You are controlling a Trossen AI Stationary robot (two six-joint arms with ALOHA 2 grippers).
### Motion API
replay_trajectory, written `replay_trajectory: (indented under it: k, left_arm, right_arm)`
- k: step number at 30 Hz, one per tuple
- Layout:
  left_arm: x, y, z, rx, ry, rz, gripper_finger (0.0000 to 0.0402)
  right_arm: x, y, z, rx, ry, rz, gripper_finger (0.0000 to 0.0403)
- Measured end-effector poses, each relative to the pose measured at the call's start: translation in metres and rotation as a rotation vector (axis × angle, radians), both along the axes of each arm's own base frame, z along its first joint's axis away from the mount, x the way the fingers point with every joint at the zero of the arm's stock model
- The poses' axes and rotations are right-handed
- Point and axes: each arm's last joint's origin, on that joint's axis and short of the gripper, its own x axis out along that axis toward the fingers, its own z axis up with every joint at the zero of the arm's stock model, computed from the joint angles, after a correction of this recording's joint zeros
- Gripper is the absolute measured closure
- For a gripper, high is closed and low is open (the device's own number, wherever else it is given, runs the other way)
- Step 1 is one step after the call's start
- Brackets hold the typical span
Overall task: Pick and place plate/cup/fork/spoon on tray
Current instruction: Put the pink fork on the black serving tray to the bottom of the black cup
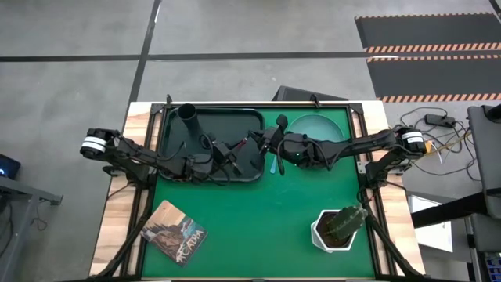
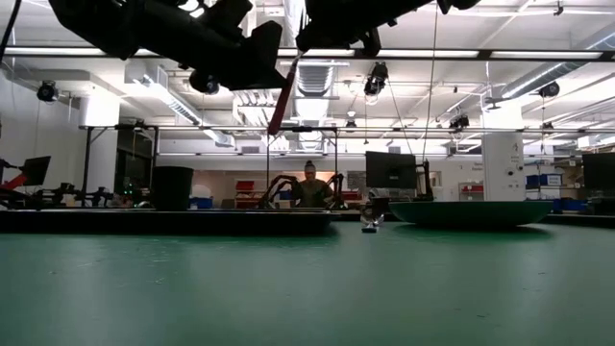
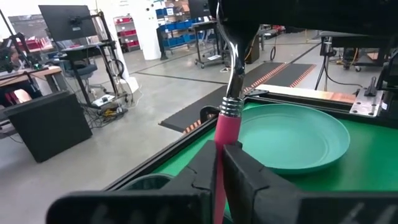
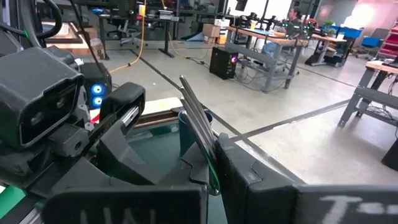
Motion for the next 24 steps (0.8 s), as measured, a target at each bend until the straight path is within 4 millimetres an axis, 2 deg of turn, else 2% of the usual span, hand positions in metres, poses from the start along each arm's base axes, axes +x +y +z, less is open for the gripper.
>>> replay_trajectory:
  k: [5, 13, 16, 20, 24]
  left_arm:
    - [0.0004, -0.0004, 0.0009, -0.014, -0.017, -0.029, 0.0384]
    - [0.0042, 0.0005, 0.0077, 0.001, -0.024, -0.045, 0.0282]
    - [0.0045, 0.0033, 0.0079, 0.004, -0.019, -0.032, 0.0259]
    - [0.0045, 0.0039, 0.0076, -0.001, -0.021, -0.028, 0.0266]
    - [0.0046, 0.0036, 0.0076, -0.002, -0.022, -0.029, 0.0311]
  right_arm:
    - [0.0001, 0.0002, 0.0002, 0.013, -0.01, 0.0, 0.0394]
    - [-0.0006, 0.0008, -0.0018, 0.066, -0.06, 0.01, 0.0394]
    - [-0.0008, 0.0008, -0.0014, 0.081, -0.088, 0.009, 0.0394]
    - [-0.0008, 0.0007, -0.0013, 0.082, -0.091, 0.005, 0.0394]
    - [-0.0009, 0.0006, -0.0015, 0.092, -0.095, 0.002, 0.0394]
